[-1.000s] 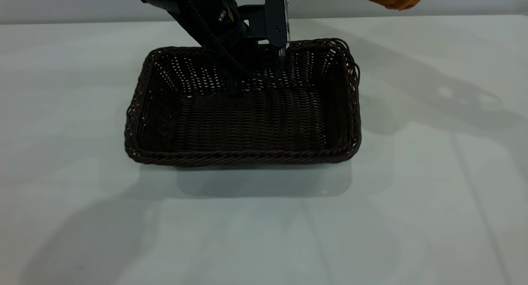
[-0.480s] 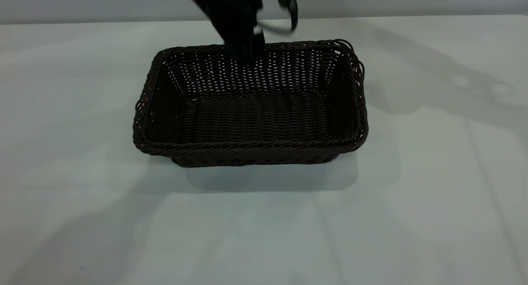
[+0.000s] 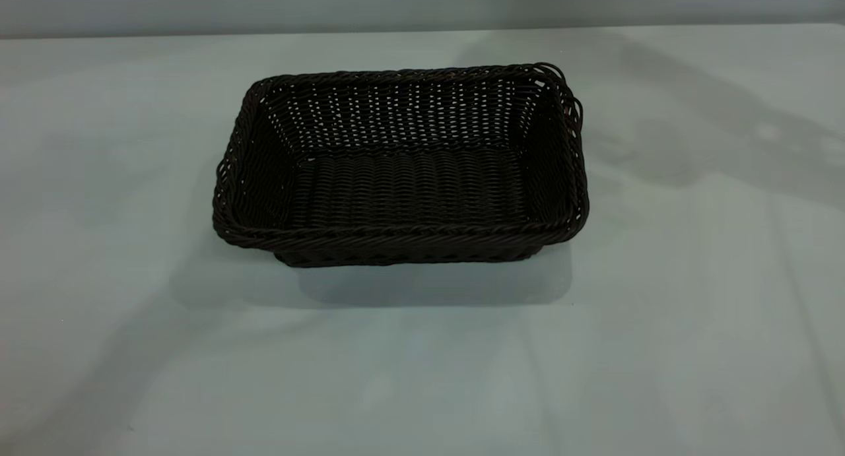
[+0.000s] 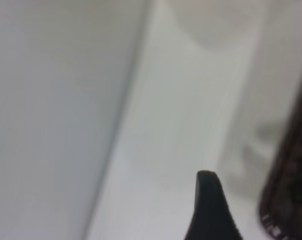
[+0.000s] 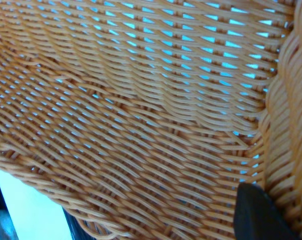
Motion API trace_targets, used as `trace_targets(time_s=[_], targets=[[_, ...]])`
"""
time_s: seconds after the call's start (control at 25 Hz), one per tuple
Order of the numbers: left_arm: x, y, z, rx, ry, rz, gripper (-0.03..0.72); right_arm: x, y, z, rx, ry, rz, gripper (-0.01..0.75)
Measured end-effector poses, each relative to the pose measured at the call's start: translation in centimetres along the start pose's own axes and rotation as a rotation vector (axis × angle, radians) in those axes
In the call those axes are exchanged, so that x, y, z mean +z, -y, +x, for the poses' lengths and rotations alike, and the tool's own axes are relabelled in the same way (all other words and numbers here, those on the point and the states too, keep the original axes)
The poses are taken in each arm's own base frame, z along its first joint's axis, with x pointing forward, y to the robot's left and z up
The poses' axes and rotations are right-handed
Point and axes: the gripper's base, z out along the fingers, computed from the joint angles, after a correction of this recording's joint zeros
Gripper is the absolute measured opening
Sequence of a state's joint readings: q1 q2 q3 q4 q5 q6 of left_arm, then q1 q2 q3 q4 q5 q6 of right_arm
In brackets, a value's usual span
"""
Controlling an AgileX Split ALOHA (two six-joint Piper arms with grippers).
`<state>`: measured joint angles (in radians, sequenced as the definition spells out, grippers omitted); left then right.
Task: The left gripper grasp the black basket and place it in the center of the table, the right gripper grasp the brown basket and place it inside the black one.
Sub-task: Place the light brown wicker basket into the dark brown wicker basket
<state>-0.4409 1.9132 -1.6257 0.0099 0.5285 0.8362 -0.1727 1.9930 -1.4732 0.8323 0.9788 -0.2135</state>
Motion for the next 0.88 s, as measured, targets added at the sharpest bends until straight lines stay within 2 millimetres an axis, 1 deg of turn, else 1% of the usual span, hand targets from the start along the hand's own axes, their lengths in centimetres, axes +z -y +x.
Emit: trace_targets(time_s=[0.12,0.24,0.32,0.4,0.52,0.64,0.76,0.88], targets=[[-5.3,-2.5,0.5,-0.086,0.051,-0.102,0.428,3.4,-1.6,2.2,-0.095,-0.158,0.027,0.067],[-9.6,-4.0,1.3,-0.187,0.084,-0.177,0.426,7.0,-3.6,4.8,-0.201,-0.279,0.049,0.067],[-11.7,-4.4,1.8,-0.242,0.089,-0.196,0.426,9.0,-4.7,6.4,-0.266,-0.339,0.070,0.067],[-13.2,-4.4,2.0,-0.267,0.091,-0.201,0.425,10.8,-5.7,8.0,-0.341,-0.390,0.098,0.067],[-14.3,-4.0,2.1,-0.278,0.077,-0.185,0.425,13.4,-6.1,9.7,-0.434,-0.462,0.156,0.067],[-14.3,-3.8,2.3,-0.281,0.054,-0.162,0.425,15.8,-5.8,10.7,-0.481,-0.512,0.197,0.068],[-14.3,-3.6,2.5,-0.286,0.035,-0.141,0.425,17.1,-5.4,10.8,-0.491,-0.530,0.212,0.070],[-14.3,-3.5,2.5,-0.295,0.034,-0.132,0.425,17.7,-5.0,10.7,-0.494,-0.524,0.223,0.084]])
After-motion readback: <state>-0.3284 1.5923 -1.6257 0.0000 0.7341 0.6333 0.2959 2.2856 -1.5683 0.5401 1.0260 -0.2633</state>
